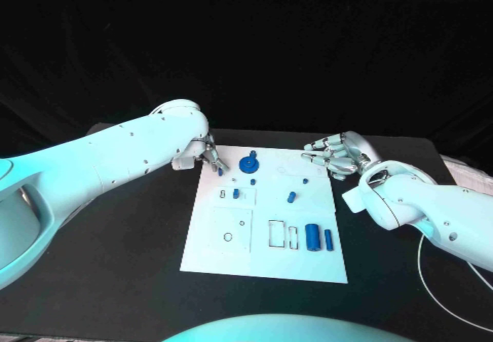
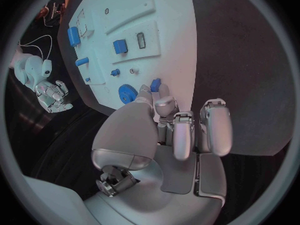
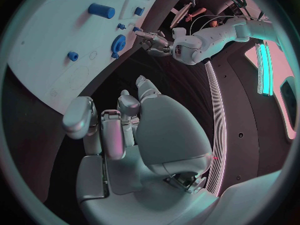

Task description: Assemble the parts on the task board

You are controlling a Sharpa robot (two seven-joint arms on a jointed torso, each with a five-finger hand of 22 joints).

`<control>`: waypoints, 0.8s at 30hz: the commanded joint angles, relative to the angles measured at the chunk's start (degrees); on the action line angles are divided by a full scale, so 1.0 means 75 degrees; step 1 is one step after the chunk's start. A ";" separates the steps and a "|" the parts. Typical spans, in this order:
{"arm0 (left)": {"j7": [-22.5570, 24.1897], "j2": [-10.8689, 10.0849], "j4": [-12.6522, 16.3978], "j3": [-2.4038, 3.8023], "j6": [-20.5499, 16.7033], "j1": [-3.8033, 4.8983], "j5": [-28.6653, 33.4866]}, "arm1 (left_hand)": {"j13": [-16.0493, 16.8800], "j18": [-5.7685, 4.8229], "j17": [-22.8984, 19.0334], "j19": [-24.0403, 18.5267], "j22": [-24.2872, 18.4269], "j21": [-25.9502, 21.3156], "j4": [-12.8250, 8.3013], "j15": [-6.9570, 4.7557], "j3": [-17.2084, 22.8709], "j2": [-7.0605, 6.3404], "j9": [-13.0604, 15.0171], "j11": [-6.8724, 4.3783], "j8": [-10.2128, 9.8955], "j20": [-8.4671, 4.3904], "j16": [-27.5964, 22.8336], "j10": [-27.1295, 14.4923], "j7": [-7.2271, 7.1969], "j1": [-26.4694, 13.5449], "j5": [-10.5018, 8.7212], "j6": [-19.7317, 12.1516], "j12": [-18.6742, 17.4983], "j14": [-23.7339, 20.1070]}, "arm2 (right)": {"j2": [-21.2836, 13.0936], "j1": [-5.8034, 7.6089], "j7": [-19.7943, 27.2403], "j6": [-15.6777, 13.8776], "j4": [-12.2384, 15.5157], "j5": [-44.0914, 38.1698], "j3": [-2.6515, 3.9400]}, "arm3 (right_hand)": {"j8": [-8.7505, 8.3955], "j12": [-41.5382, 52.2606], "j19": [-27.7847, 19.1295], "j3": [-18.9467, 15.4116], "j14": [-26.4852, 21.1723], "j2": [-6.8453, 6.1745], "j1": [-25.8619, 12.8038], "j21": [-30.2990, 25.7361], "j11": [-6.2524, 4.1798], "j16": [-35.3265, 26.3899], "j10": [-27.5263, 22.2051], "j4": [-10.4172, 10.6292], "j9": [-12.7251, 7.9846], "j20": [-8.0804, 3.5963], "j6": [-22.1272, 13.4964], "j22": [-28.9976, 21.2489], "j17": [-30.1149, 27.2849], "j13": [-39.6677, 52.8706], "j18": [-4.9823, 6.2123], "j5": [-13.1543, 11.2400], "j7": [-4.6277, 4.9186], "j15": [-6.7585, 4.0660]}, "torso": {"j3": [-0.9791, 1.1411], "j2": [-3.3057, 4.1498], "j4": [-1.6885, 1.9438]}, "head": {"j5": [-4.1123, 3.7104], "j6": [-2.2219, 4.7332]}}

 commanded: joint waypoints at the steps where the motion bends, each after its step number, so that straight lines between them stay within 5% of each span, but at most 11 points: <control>1: 0.0018 0.0027 -0.0040 -0.0001 0.0168 -0.0001 0.0045 | -0.0015 0.0100 0.2010 0.0040 0.0555 -0.0004 -0.0049 -0.0071 0.0065 0.0027 0.0013 -0.0023 0.0040 -0.0003 0.0023 0.0021 -0.0023 0.0159 0.0019 -0.0030 0.0005 0.0804 | 0.0006 -0.0008 0.0041 0.0103 0.0007 -0.0030 0.0000 | -0.0015 -0.0050 -0.0069 0.0015 0.0483 0.0047 -0.0036 -0.0045 -0.0013 -0.0046 -0.0055 0.0045 -0.0012 0.0010 0.0025 -0.0007 0.0648 -0.0007 0.0136 0.0046 0.0004 -0.0058 | -0.0001 0.0001 0.0000 | -0.0010 -0.0007; 11: 0.0018 0.0075 -0.0107 -0.0009 0.0170 -0.0012 0.0172 | -0.0042 0.0101 0.2010 0.0035 0.0555 -0.0016 -0.0182 -0.0078 0.0246 0.0159 0.0028 -0.0034 0.0016 -0.0009 0.0023 0.0007 -0.0035 0.0452 0.0020 -0.0081 -0.0009 0.0804 | 0.0006 -0.0010 0.0046 0.0107 0.0016 -0.0029 0.0000 | -0.0015 -0.0050 -0.0069 0.0015 0.0483 0.0047 -0.0036 -0.0045 -0.0013 -0.0046 -0.0055 0.0045 -0.0012 0.0010 0.0025 -0.0007 0.0648 -0.0007 0.0136 0.0046 0.0004 -0.0058 | -0.0004 0.0003 0.0000 | -0.0024 -0.0026; 19: 0.0076 0.0086 -0.0131 -0.0016 0.0044 -0.0016 0.0540 | -0.0241 0.0125 0.2010 -0.0021 0.0476 -0.0110 -0.0736 -0.0089 0.1003 0.0375 -0.0109 -0.0047 -0.0285 -0.0021 0.0023 -0.0180 -0.0024 0.1425 0.0032 -0.0387 -0.0228 0.0804 | 0.0004 -0.0012 0.0044 0.0119 0.0018 -0.0029 0.0000 | -0.0015 -0.0050 -0.0069 0.0015 0.0483 0.0047 -0.0036 -0.0045 -0.0013 -0.0046 -0.0055 0.0045 -0.0012 0.0010 0.0025 -0.0007 0.0648 -0.0007 0.0136 0.0046 0.0004 -0.0058 | 0.0001 -0.0006 0.0007 | -0.0026 -0.0043; 22: 0.0095 0.0078 -0.0119 -0.0018 0.0018 -0.0016 0.0602 | -0.0300 0.0124 0.2010 -0.0026 0.0477 -0.0120 -0.0967 -0.0065 0.1419 0.0301 -0.0166 0.0000 -0.0387 -0.0012 0.0023 -0.0234 0.0031 0.1733 0.0035 -0.0431 -0.0303 0.0804 | 0.0005 -0.0012 0.0044 0.0128 0.0017 -0.0028 0.0000 | -0.0015 -0.0050 -0.0069 0.0015 0.0483 0.0047 -0.0036 -0.0045 -0.0013 -0.0046 -0.0055 0.0045 -0.0012 0.0010 0.0025 -0.0007 0.0648 -0.0007 0.0136 0.0046 0.0004 -0.0058 | 0.0002 -0.0007 0.0006 | -0.0023 -0.0051; 24: 0.0129 0.0052 -0.0093 -0.0019 -0.0032 -0.0016 0.0650 | -0.0355 0.0123 0.2010 -0.0027 0.0486 -0.0126 -0.1009 -0.0005 0.1963 0.0062 -0.0212 0.0048 -0.0464 0.0033 0.0023 -0.0219 0.0081 0.1672 0.0023 -0.0386 -0.0340 0.0804 | 0.0007 -0.0013 0.0043 0.0134 0.0013 -0.0025 0.0000 | -0.0015 -0.0050 -0.0069 0.0015 0.0483 0.0047 -0.0036 -0.0045 -0.0013 -0.0046 -0.0055 0.0045 -0.0012 0.0010 0.0025 -0.0007 0.0648 -0.0007 0.0136 0.0046 0.0004 -0.0058 | 0.0003 -0.0009 0.0002 | -0.0021 -0.0050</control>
